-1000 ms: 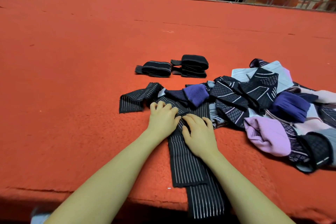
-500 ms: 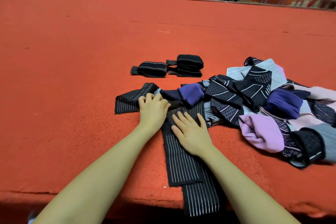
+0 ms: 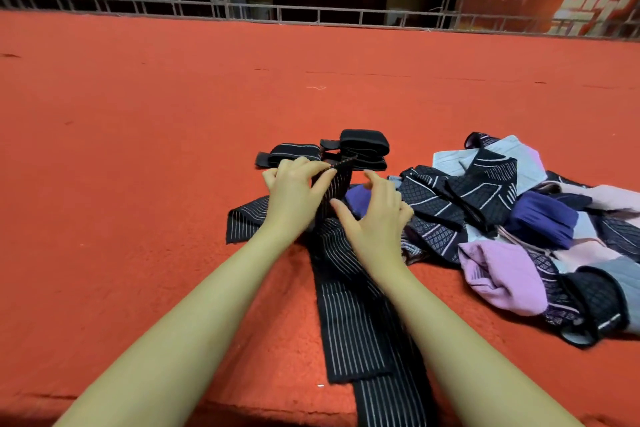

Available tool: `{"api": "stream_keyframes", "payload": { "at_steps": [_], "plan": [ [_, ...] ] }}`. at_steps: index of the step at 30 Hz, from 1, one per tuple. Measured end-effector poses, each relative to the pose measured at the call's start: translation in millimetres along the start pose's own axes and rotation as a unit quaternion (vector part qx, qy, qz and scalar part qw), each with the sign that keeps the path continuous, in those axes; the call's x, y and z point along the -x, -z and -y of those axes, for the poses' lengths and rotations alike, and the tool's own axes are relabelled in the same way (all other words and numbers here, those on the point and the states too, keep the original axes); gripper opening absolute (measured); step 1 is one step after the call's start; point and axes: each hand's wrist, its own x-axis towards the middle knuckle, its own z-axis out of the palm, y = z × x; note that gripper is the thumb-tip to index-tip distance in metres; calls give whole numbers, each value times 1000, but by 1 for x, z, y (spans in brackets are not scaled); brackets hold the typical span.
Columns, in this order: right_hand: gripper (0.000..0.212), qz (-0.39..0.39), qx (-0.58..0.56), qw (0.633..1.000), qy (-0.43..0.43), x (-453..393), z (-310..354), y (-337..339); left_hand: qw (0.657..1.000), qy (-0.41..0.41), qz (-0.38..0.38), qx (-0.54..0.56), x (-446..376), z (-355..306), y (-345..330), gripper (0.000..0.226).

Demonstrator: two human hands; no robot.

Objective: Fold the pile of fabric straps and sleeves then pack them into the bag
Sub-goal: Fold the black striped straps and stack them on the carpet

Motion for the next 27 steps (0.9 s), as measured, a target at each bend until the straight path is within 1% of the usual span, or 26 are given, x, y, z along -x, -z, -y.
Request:
{"api": "stream_keyframes", "payload": {
  "at_steps": [1, 3, 7, 9, 11, 13, 15, 16, 18, 20, 22, 24, 27],
  "plan": [
    [70, -1, -12, 1000, 2, -9, 3, 2, 1000, -14, -9, 7, -5, -6, 2, 17],
    [69, -6, -36, 999, 13, -24, 6, 7, 999, -48, -17, 6, -11, -15, 6, 17],
    [42, 4, -122, 993, 6, -44, 4, 25, 993, -114, -16, 2, -18, -25, 10, 16],
    [22, -6, -128, 991, 36, -51, 3, 34, 991, -130, -11, 6, -21, -29, 11, 17],
    [12, -31, -128, 990, 57, -58, 2, 40, 990, -140, -18, 15, -26, -37, 12, 22],
    [14, -59, -123, 988, 65, -64, 1, 45, 991, -123, 0, 45, -28, -46, 12, 21],
    [24, -98, -104, 988, 64, -72, -3, 53, 992, -92, 16, 79, -28, -49, 9, 21],
    [26, -117, -91, 987, 60, -75, -6, 58, 992, -89, 9, 83, -27, -48, 6, 21],
    [21, -140, -63, 987, 55, -80, -15, 70, 991, -108, -10, 79, -25, -49, 1, 27],
    [15, -139, -35, 988, 50, -82, -26, 79, 988, -129, -19, 80, -21, -53, -8, 28],
    [14, -134, -28, 990, 33, -81, -36, 86, 986, -146, -43, 71, -17, -65, -16, 24],
    [16, -122, -25, 992, 9, -78, -45, 92, 982, -165, -73, 55, -13, -80, -29, 20],
    [23, -113, -33, 992, -35, -68, -60, 101, 980, -177, -83, 43, -5, -97, -50, 18]
  ]
}}
